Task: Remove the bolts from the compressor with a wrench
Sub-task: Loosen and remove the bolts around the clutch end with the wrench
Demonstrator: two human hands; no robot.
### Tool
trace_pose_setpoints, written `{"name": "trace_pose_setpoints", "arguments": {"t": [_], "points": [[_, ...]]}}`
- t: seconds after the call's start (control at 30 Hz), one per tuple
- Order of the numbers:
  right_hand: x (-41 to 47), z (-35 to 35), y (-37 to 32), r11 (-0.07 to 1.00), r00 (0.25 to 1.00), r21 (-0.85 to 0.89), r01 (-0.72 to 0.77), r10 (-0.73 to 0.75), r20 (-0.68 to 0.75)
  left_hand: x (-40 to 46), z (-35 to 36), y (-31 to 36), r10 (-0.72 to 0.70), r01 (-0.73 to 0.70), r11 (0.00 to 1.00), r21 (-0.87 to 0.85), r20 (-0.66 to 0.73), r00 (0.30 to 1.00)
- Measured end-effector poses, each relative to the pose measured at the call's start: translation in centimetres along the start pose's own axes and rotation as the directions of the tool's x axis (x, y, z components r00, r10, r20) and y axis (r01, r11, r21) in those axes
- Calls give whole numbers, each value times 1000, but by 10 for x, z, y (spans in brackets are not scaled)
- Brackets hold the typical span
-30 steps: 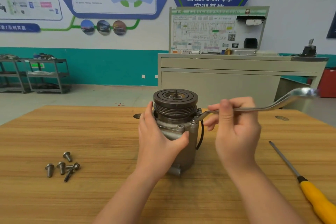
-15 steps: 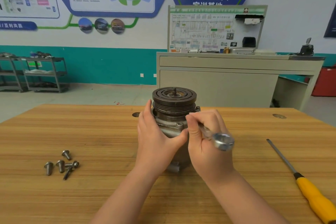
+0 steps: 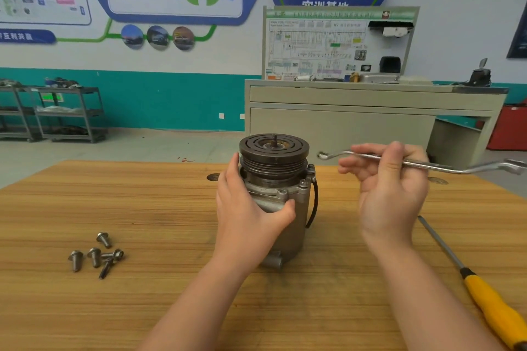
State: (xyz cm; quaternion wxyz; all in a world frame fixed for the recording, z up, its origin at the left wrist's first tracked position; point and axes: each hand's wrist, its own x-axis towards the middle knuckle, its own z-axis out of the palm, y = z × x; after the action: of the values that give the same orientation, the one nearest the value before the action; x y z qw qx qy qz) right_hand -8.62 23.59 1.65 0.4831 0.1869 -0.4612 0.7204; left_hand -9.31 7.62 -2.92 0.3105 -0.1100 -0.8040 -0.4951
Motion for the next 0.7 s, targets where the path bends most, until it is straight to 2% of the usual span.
{"name": "trace_pose_setpoints", "arguments": {"t": [0.03,0.1,0.2,0.4,0.5,0.57,0.6,0.63,0.7], "points": [[-3,-1,-2,983,984,-82,166,-159,85,0,0,0,-1,1,1000,0,0,1000],[-9,2,-4,930,938,-184,320,-283,199,-1,0,0,2,-2,1000,4,0,1000],[-18,6,-2,878,907,-283,387,-307,287,-2,0,0,5,-5,1000,3,-2,1000],[-30,7,4,794,878,-402,456,-330,346,-1,-1,1,10,-10,1000,7,5,1000],[-40,15,5,717,806,-399,571,-400,436,-1,-2,2,7,-7,1000,10,7,1000],[-48,20,7,599,726,-426,678,-454,516,-1,-2,3,3,-3,1000,-4,22,1000],[-51,21,9,573,709,-430,697,-465,530,-1,-2,3,0,0,1000,-9,28,1000],[-53,22,10,611,734,-421,670,-464,496,-1,-2,3,-1,1,1000,-7,24,1000],[-50,23,10,833,892,-330,444,-376,251,-1,-1,2,0,0,1000,17,-3,1000]]}}
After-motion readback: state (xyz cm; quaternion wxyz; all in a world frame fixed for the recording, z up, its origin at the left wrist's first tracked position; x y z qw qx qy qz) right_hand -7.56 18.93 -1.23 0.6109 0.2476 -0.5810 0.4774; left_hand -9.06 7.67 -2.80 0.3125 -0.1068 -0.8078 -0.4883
